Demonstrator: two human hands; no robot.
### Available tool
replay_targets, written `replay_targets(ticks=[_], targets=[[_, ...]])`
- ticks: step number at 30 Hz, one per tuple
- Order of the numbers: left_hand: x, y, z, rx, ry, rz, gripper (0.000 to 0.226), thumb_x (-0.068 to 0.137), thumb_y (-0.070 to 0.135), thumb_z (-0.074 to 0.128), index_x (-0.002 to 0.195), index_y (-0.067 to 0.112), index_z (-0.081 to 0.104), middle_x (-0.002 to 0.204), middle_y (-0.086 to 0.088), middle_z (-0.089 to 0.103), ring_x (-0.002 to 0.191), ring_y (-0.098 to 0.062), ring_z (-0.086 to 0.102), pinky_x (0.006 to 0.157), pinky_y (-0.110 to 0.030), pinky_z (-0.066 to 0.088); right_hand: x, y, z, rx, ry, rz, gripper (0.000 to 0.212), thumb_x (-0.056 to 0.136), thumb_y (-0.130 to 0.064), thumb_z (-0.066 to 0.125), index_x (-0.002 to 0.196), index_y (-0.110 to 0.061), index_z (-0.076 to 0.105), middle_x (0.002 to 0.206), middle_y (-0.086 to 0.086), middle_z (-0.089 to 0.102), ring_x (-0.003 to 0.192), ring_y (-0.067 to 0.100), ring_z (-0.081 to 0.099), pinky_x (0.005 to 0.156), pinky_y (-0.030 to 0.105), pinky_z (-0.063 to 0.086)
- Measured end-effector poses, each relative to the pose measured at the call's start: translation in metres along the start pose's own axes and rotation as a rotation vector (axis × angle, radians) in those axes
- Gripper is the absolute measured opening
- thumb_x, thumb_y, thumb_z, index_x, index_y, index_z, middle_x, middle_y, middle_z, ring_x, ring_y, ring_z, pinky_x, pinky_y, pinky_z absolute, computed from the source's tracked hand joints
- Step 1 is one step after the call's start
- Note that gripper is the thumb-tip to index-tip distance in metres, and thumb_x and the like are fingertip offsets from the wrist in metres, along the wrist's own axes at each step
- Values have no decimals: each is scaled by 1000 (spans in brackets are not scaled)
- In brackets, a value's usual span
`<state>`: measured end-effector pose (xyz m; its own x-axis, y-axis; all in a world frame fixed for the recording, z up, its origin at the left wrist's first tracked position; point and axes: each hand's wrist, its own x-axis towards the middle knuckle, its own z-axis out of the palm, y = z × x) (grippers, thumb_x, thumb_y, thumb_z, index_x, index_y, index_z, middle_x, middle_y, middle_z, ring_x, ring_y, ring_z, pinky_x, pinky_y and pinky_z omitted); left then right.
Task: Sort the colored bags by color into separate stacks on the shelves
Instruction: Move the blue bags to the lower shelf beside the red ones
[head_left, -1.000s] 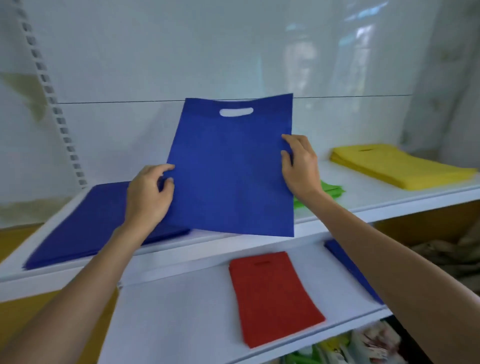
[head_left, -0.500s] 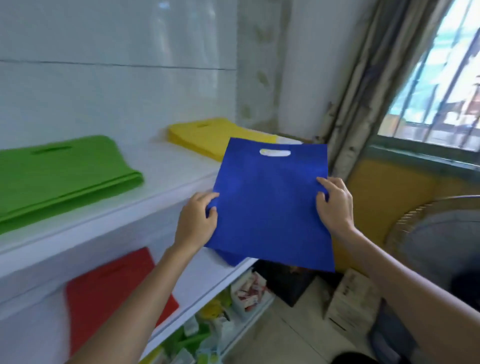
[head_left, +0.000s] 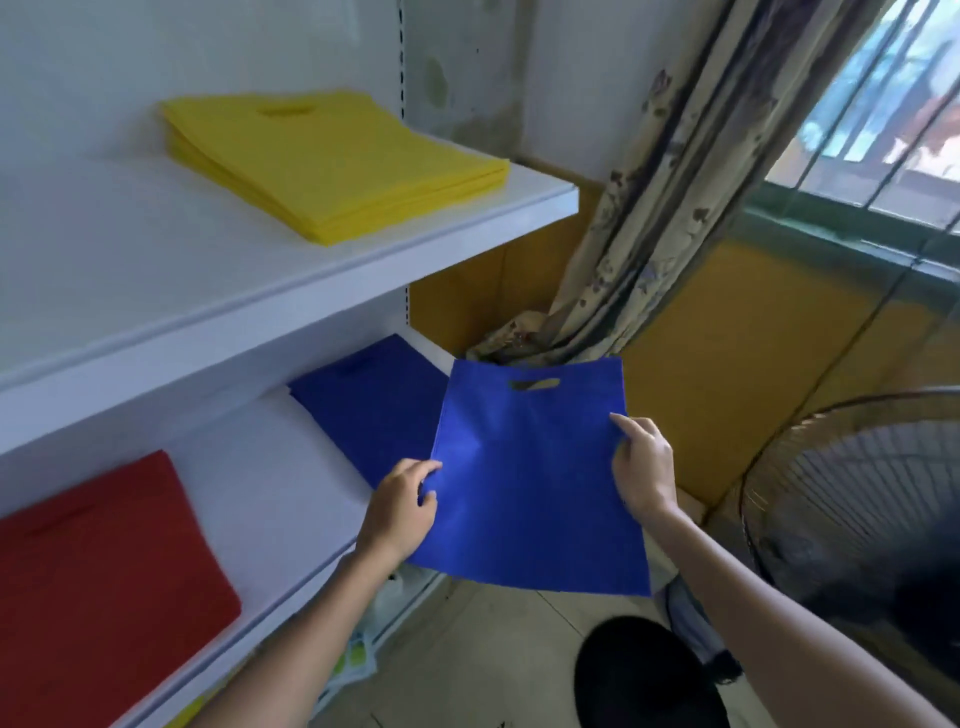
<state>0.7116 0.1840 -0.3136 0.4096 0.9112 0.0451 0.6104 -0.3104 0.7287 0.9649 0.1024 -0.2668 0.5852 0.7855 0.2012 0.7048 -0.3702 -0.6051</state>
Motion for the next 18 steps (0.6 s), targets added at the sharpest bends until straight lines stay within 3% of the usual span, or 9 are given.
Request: replay_targets(ticks=[4, 9, 15, 18], targets=[[28, -17, 18, -29, -13, -79, 38, 89, 2, 51, 126, 9, 55, 120, -4, 55, 96, -16, 55, 87, -20, 41, 36, 9, 30, 10, -18, -8, 33, 93, 2, 43, 123, -3, 57, 116, 10, 57, 103, 20, 53, 83, 22, 39], [52, -41, 31, -26, 74, -197, 36, 86, 1, 56, 120, 11, 59, 96, 3, 49, 80, -13, 50, 78, -16, 39, 82, 16, 80, -1, -90, -39, 26, 95, -5, 45, 113, -3, 63, 114, 11, 61, 102, 24, 56, 85, 29, 44], [79, -80, 44, 9, 311, -382, 32, 84, 4, 61, 116, 11, 61, 95, 5, 49, 73, -8, 49, 73, -15, 38, 160, -4, 177, -49, -347, -287, 40, 91, -5, 46, 131, -7, 50, 131, 8, 48, 121, 24, 44, 96, 33, 40], [91, -95, 54, 32, 397, -493, 33, 85, 6, 61, 117, 10, 60, 100, -2, 55, 75, -11, 51, 72, -17, 41, 191, -20, 221, -73, -513, -452, 50, 90, 1, 44, 139, -6, 41, 142, 8, 38, 132, 23, 33, 103, 31, 36]])
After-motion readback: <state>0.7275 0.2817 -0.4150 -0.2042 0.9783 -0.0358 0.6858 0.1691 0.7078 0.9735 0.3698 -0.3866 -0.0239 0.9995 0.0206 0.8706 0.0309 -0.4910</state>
